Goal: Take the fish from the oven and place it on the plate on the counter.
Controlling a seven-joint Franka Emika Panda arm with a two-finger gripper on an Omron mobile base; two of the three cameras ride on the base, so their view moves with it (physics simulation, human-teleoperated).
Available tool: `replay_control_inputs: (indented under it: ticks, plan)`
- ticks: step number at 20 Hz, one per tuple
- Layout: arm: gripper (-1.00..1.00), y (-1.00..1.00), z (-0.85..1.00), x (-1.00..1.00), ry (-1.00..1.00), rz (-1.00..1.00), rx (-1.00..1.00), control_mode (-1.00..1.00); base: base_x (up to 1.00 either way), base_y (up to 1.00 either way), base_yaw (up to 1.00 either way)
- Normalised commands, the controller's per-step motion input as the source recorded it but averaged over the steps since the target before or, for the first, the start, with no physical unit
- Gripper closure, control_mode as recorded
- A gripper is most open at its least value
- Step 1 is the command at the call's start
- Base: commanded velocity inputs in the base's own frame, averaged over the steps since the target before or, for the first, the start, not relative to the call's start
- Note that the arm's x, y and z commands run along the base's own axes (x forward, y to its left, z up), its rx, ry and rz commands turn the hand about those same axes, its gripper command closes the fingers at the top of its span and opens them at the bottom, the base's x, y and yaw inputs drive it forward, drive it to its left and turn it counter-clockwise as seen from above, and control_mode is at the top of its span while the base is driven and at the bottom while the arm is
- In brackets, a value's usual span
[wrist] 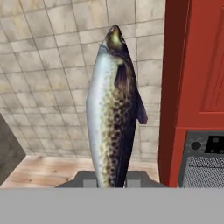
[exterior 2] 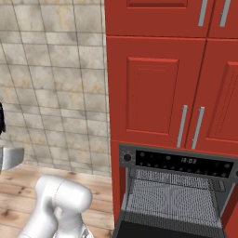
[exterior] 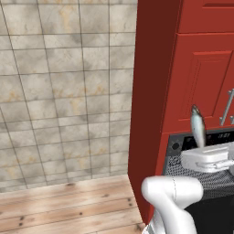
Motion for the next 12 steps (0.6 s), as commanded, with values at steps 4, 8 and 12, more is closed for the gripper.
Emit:
replay_control_inputs:
  ticks: [4,8,12]
  plan:
    - [1.00,-0.09,-0.60,-1.00,0.02,-0.10,0.14,-1.00,0.00,0.00,0.00]
    - [1.00,0.06,-0.49,-0.63,0.03,-0.11,0.23,-1.00,0.00,0.00,0.00]
    - [1.00,0.51,0.00,0.74,0.00,-0.15,0.15,-1.00,0.00,0.00,0.00]
